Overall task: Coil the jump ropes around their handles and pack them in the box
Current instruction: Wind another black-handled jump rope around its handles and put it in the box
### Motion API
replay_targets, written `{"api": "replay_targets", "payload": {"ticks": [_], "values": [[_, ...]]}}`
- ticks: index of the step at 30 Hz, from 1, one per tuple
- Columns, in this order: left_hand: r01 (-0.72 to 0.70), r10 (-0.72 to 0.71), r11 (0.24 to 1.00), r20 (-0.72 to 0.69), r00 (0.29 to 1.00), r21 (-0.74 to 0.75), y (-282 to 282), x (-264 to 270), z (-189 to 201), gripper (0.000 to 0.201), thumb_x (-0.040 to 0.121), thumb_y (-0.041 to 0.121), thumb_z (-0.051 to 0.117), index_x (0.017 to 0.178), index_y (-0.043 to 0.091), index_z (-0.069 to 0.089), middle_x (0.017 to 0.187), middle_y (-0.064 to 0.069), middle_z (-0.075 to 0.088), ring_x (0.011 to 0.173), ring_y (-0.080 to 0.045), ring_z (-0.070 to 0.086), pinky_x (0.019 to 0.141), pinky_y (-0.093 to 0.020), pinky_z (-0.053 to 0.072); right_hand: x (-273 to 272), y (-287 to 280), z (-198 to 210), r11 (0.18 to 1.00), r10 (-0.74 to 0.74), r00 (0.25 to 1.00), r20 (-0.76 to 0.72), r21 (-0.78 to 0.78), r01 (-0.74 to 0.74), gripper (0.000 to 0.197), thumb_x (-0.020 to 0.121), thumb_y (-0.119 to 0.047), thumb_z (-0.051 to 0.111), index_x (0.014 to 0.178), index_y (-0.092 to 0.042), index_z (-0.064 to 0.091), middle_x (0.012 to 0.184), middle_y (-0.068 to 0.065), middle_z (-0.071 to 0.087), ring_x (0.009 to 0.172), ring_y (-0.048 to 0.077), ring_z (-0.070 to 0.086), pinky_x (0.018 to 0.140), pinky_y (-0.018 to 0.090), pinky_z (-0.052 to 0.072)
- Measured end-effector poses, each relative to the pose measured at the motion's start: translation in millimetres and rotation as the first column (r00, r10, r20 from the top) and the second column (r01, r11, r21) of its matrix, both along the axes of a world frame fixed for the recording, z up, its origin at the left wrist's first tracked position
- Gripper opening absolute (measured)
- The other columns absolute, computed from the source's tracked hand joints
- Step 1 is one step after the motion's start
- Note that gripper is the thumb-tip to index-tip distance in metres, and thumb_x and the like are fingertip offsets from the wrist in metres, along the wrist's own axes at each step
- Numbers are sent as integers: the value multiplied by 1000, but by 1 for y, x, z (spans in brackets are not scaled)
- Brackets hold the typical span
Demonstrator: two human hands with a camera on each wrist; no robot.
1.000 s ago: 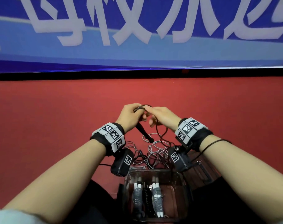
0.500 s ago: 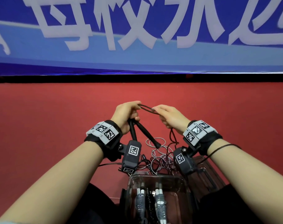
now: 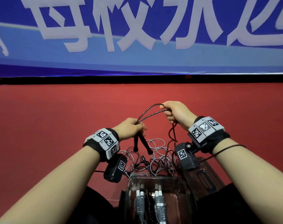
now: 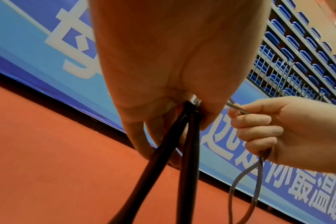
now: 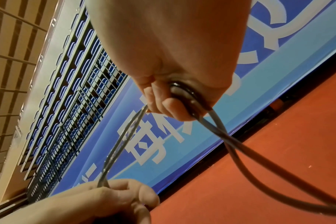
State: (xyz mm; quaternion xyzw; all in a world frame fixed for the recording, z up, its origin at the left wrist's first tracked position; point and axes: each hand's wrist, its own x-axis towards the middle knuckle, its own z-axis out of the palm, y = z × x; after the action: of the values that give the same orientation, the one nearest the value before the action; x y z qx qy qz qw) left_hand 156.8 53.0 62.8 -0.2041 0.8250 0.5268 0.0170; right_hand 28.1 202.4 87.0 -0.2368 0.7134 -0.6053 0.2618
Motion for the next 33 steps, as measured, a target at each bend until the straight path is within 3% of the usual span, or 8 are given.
{"api": "replay_targets", "payload": {"ticks": [4,11,16,19,21,24,28,33], "values": [[-16,39,991,-176,984,130,2,-1,6,15,102,10,48,89,12,55,76,-6,65,75,-19,65,74,-28,51,-4,2,0,997,-76,996,39,-30,77,28,98,-13,36,79,-15,57,53,-2,35,38,9,26,37,19,28],[-43,148,955,-344,927,293,14,-6,18,19,106,12,34,90,12,44,68,-9,64,73,-28,72,63,-31,59,-4,6,0,996,-93,995,-37,10,94,39,95,1,31,103,-15,65,61,5,53,36,7,40,35,17,36],[-132,212,963,-365,906,233,18,-5,23,23,103,11,29,83,9,41,64,-14,63,69,-34,71,62,-37,60,3,6,0,996,0,1000,-15,86,2,32,95,1,35,87,-12,63,70,10,58,41,11,47,41,22,47],[-183,258,956,-358,897,230,21,-5,23,23,102,10,28,83,8,41,64,-13,65,65,-29,69,60,-32,57,9,4,-2,979,146,989,-21,147,-141,32,101,-21,39,81,-8,60,76,10,65,46,14,56,54,28,53],[-206,243,968,-349,905,142,20,-6,22,24,101,12,30,81,10,43,70,-8,68,67,-23,65,64,-31,53,15,2,-2,963,210,978,13,168,-210,42,101,-40,40,80,-10,61,74,7,68,50,16,59,56,25,51],[-201,149,967,-296,944,-155,19,-7,19,28,100,20,32,82,13,53,84,1,70,79,-17,58,72,-32,43,22,-3,0,969,229,973,1,90,-229,37,100,-43,45,89,-12,62,65,5,62,49,18,56,57,26,50],[-142,72,781,-139,988,-608,16,-6,19,38,104,39,26,87,15,49,84,-3,59,83,-30,55,76,-38,43,18,0,-4,959,274,939,-210,133,-250,30,100,-38,47,86,-17,63,52,-8,37,42,9,32,44,22,36],[-34,-28,936,-173,985,-349,16,-7,17,31,104,33,39,81,15,51,73,1,61,53,-17,50,51,-27,40,6,4,-9,956,263,897,-356,223,-192,37,101,-38,46,68,-21,53,42,-14,35,41,9,25,41,22,22]]}}
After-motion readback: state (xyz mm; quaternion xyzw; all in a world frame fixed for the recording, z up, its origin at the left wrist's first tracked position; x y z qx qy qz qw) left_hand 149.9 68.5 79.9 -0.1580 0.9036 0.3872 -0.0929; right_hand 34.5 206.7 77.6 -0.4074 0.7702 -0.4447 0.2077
